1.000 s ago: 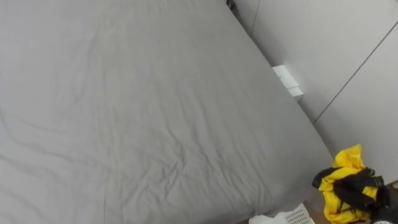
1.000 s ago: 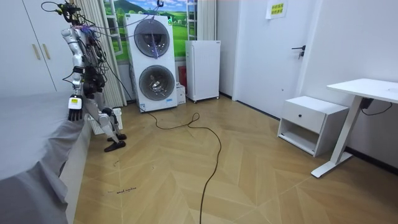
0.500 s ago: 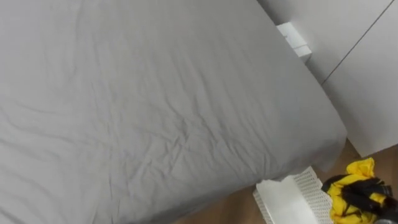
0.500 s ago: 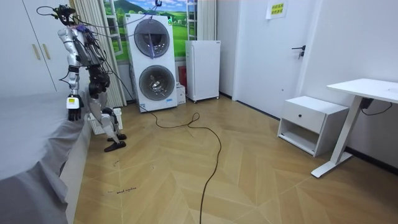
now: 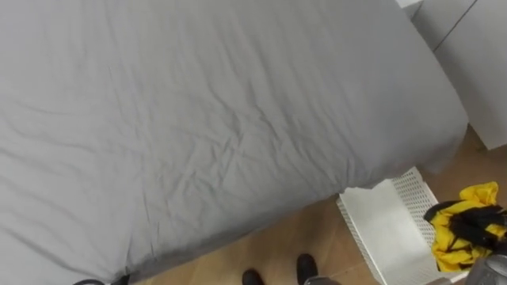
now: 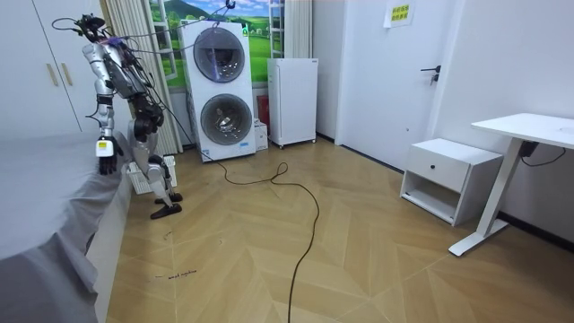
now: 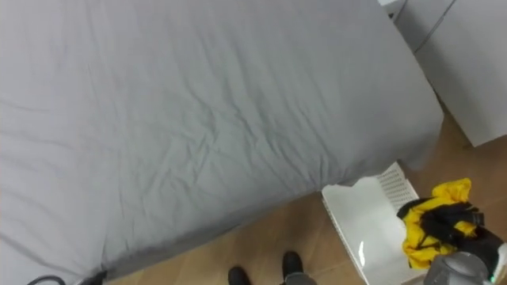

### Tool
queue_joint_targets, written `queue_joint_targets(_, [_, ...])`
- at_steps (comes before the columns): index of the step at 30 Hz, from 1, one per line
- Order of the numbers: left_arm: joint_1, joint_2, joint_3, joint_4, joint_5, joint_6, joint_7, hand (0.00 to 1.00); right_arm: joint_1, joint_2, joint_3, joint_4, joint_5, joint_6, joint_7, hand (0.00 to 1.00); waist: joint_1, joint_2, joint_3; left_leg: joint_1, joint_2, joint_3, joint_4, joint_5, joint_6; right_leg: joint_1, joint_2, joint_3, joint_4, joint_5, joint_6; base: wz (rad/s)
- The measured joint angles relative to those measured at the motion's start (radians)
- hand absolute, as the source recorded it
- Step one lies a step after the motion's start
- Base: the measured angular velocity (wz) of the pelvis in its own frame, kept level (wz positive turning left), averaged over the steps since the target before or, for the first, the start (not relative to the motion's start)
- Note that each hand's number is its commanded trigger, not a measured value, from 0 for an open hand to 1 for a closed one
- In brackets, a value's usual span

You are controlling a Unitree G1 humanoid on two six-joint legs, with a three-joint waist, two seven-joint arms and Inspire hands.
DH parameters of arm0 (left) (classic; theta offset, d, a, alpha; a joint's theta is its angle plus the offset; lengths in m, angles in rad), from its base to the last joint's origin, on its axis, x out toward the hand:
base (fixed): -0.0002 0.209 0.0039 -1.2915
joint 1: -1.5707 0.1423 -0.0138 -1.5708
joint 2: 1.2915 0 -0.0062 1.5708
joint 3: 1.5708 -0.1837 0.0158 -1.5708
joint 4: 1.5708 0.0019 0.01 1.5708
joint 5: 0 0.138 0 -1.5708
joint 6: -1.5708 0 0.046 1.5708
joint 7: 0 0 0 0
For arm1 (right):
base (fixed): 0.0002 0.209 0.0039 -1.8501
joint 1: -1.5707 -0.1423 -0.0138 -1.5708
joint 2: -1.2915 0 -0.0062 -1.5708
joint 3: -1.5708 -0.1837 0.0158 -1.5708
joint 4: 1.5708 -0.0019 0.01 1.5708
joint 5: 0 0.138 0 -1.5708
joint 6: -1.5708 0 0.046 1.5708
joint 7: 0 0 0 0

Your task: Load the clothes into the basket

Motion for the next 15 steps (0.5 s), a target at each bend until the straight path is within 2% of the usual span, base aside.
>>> queue_joint_targets(1, [0.0,0.0,-0.001,0.001,0.0,-0.001,0.0,0.0,-0.008,0.0,0.002,0.015,0.0,0.0,0.0,0.63,0.001,0.0,0.0003,-0.002,0.0,-0.001,0.0,0.0,0.0,-0.001,0.0,0.0,-0.002,0.0,0.0,0.0])
queue_joint_targets(3, [-0.001,0.001,-0.02,0.001,0.0,-0.007,0.0,0.0,-0.015,0.0,0.002,0.025,0.001,0.0,0.0,0.0,0.0,0.003,0.0019,-0.005,0.0,-0.002,0.0,0.0,0.0,0.0,0.0,-0.001,-0.007,0.0,0.0,0.0])
queue_joint_targets(6, [-0.007,0.001,-0.035,0.002,-0.002,-0.01,-0.001,0.0,-0.026,0.0,0.002,0.03,0.006,0.0,0.001,0.0,0.001,0.01,0.0067,-0.009,0.001,-0.003,-0.001,0.001,0.001,0.0,0.0,-0.005,-0.015,0.0,0.001,0.01])
queue_joint_targets(10, [-0.007,0.001,-0.058,0.003,-0.021,-0.025,-0.001,0.0,-0.039,-0.005,0.002,0.063,0.014,-0.011,0.01,0.0,0.002,0.02,0.0064,-0.008,0.001,-0.007,-0.003,0.001,0.001,0.005,-0.006,-0.027,-0.015,0.0,0.0,0.1])
queue_joint_targets(15, [-0.007,0.001,-0.058,0.008,-0.039,-0.032,-0.002,0.0,-0.048,-0.008,0.002,0.069,0.068,-0.022,0.014,0.0,0.003,0.02,0.0065,-0.007,-0.001,-0.011,-0.004,0.001,0.001,0.007,-0.015,-0.058,-0.011,0.001,0.0,0.06])
